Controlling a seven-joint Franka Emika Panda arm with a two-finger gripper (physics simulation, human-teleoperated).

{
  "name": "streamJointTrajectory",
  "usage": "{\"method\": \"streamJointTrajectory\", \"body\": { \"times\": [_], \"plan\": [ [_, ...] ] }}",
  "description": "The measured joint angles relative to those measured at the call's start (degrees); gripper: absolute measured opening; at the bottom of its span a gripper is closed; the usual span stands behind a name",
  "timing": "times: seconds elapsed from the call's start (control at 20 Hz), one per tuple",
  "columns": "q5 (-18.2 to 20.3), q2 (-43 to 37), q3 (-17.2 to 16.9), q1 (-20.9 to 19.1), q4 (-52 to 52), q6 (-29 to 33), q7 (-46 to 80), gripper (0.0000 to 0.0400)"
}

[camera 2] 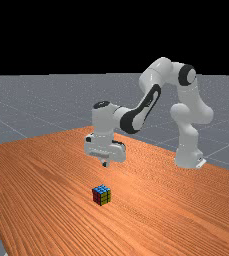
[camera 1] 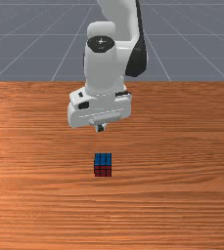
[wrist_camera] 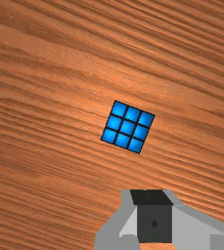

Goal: Rotate the cube till the blue face upward

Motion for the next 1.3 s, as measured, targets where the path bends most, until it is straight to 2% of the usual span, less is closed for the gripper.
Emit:
{"method": "streamJointTrajectory", "body": {
  "times": [0.55, 0.85, 1.3],
  "plan": [
    [3.76, 4.35, -3.03, 2.39, 5.19, -3.76, 21.33, 0.0000],
    [5.20, 10.53, -2.50, 1.09, 12.46, -5.06, 22.56, 0.0000],
    [5.86, 13.93, -1.15, 1.60, 13.71, -4.21, 22.61, 0.0000]
  ]
}}
